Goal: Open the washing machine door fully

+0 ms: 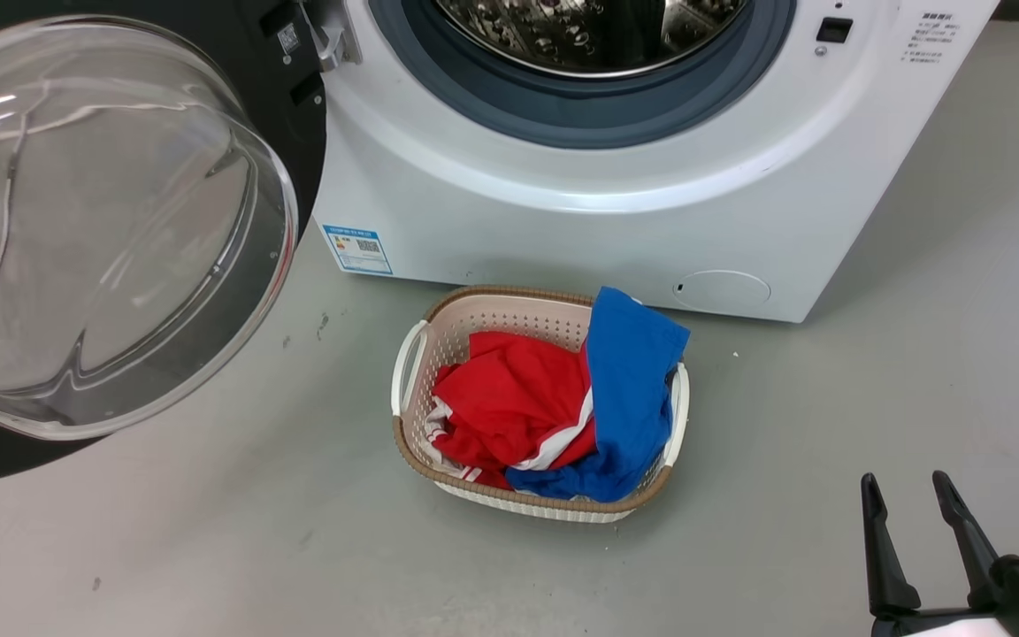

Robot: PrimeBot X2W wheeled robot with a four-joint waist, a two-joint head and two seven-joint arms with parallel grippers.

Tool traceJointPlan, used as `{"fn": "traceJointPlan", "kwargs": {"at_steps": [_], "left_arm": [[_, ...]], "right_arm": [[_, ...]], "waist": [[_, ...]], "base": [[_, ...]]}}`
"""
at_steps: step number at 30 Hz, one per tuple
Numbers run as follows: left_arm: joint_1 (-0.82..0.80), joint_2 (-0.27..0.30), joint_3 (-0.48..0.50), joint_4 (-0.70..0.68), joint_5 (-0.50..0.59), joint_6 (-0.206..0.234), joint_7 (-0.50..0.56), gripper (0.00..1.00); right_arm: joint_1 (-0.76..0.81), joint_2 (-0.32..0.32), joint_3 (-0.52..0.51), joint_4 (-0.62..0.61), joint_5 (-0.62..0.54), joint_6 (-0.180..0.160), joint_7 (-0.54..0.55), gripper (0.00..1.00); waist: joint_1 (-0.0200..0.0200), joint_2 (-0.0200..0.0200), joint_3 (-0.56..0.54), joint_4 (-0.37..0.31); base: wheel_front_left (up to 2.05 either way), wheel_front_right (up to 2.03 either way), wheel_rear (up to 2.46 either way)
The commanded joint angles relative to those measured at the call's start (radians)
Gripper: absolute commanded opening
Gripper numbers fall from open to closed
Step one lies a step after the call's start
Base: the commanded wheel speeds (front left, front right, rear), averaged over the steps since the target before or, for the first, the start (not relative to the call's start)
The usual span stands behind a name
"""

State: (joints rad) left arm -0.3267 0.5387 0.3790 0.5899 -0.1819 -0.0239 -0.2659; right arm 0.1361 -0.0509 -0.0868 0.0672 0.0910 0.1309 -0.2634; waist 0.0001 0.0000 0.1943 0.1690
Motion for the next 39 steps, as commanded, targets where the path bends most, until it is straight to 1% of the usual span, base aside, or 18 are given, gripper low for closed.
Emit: {"fn": "traceJointPlan", "kwargs": {"at_steps": [1,6,11,18,24,31,36,37,39], "left_arm": [[0.005,-0.004,0.008,-0.016,0.006,-0.002,0.003,0.00],[0.064,-0.044,0.021,-0.115,0.039,-0.019,0.003,0.00],[0.127,-0.102,0.000,-0.248,0.080,-0.035,0.003,0.00],[0.211,-0.215,-0.080,-0.463,0.131,-0.029,0.003,0.00],[0.281,-0.298,-0.165,-0.581,0.157,-0.025,0.003,0.00],[0.339,-0.370,-0.257,-0.640,0.169,-0.029,0.003,0.00],[0.371,-0.409,-0.314,-0.616,0.155,-0.045,0.003,0.00],[0.381,-0.418,-0.334,-0.596,0.151,-0.053,0.003,0.00],[0.390,-0.427,-0.353,-0.578,0.150,-0.056,0.003,0.00]], "right_arm": [[0.005,0.001,-0.001,0.001,0.009,0.000,-0.002,1.00],[0.018,0.001,-0.006,-0.003,0.019,0.000,-0.002,1.00],[0.031,0.001,-0.009,-0.018,0.024,0.000,-0.002,1.00],[0.052,0.001,-0.018,-0.063,0.023,0.000,-0.002,1.00],[0.065,0.001,-0.018,-0.111,0.013,0.000,-0.002,1.00],[0.079,0.001,-0.011,-0.146,0.009,0.000,-0.002,1.00],[0.099,0.001,-0.018,-0.150,0.017,0.000,-0.002,1.00],[0.105,0.001,-0.017,-0.148,0.018,0.000,-0.002,1.00],[0.112,0.001,-0.017,-0.145,0.022,0.000,-0.002,1.00]], "waist": [[-0.0001,0.0000,-0.008,0.001],[-0.0001,0.0000,-0.045,0.009],[-0.0001,0.0000,-0.092,0.015],[-0.0001,0.0000,-0.145,0.007],[-0.0001,0.0000,-0.178,-0.024],[-0.0001,0.0000,-0.197,-0.064],[-0.0001,0.0000,-0.210,-0.087],[-0.0001,0.0000,-0.216,-0.094],[-0.0001,0.0000,-0.221,-0.101]], "base": [[0.00,0.00,0.00],[0.00,0.00,0.00],[0.00,0.00,0.00],[0.00,0.00,0.00],[0.00,0.00,0.00],[0.00,0.00,0.00],[0.00,0.00,0.00],[0.00,0.00,0.00],[0.00,0.00,0.00]]}}
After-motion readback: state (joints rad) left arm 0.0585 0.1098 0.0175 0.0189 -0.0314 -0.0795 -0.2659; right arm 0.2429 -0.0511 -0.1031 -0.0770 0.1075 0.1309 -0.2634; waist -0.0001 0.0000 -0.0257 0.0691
